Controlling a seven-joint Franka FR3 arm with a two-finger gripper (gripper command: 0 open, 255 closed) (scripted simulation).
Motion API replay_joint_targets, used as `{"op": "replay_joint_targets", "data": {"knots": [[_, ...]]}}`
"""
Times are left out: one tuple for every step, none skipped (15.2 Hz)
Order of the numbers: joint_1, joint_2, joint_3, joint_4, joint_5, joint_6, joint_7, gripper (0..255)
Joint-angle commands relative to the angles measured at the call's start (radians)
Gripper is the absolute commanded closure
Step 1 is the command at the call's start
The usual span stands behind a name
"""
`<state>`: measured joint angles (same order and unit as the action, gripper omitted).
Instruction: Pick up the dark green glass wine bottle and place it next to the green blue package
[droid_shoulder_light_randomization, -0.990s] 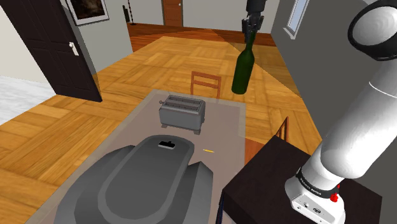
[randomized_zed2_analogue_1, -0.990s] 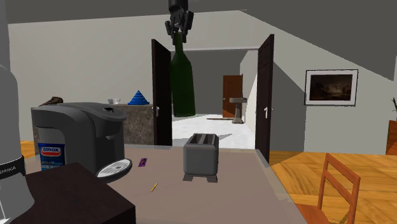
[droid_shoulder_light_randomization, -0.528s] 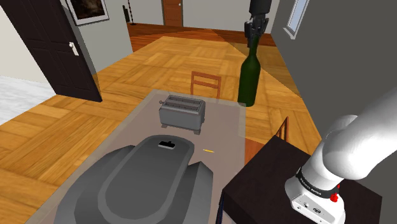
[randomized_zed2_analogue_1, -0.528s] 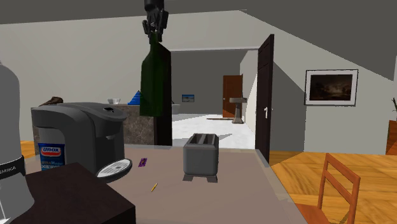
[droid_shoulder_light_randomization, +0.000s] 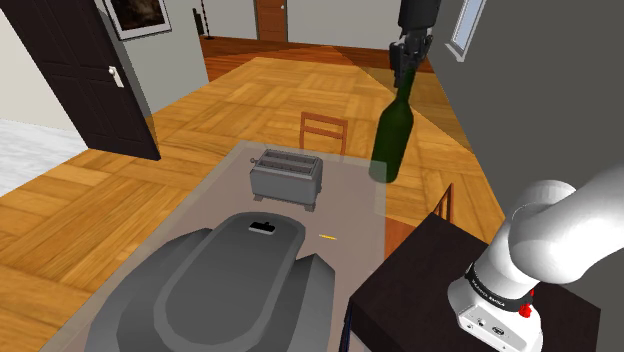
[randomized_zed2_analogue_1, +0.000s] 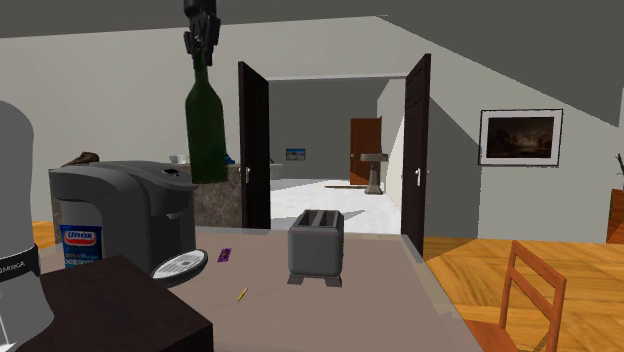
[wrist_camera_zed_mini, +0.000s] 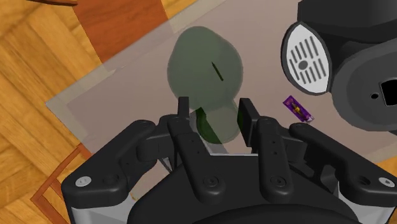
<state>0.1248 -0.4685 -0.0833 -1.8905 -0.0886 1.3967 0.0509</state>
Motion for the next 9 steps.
{"op": "replay_joint_targets", "data": {"knots": [[0.011,-0.048,0.036,-0.037,0.014,-0.015,0.047,255],[0.017,-0.069,0.053,-0.053,0.023,-0.021,0.068,255],[0.022,-0.09,0.069,-0.068,0.032,-0.028,0.089,255],[0.028,-0.109,0.087,-0.082,0.042,-0.034,0.111,255],[0.033,-0.127,0.104,-0.094,0.052,-0.041,0.132,255],[0.039,-0.145,0.121,-0.106,0.064,-0.048,0.154,255],[0.044,-0.161,0.139,-0.116,0.075,-0.055,0.176,255],[0.05,-0.177,0.157,-0.125,0.088,-0.062,0.197,255],[0.055,-0.192,0.175,-0.133,0.101,-0.069,0.219,255]]}}
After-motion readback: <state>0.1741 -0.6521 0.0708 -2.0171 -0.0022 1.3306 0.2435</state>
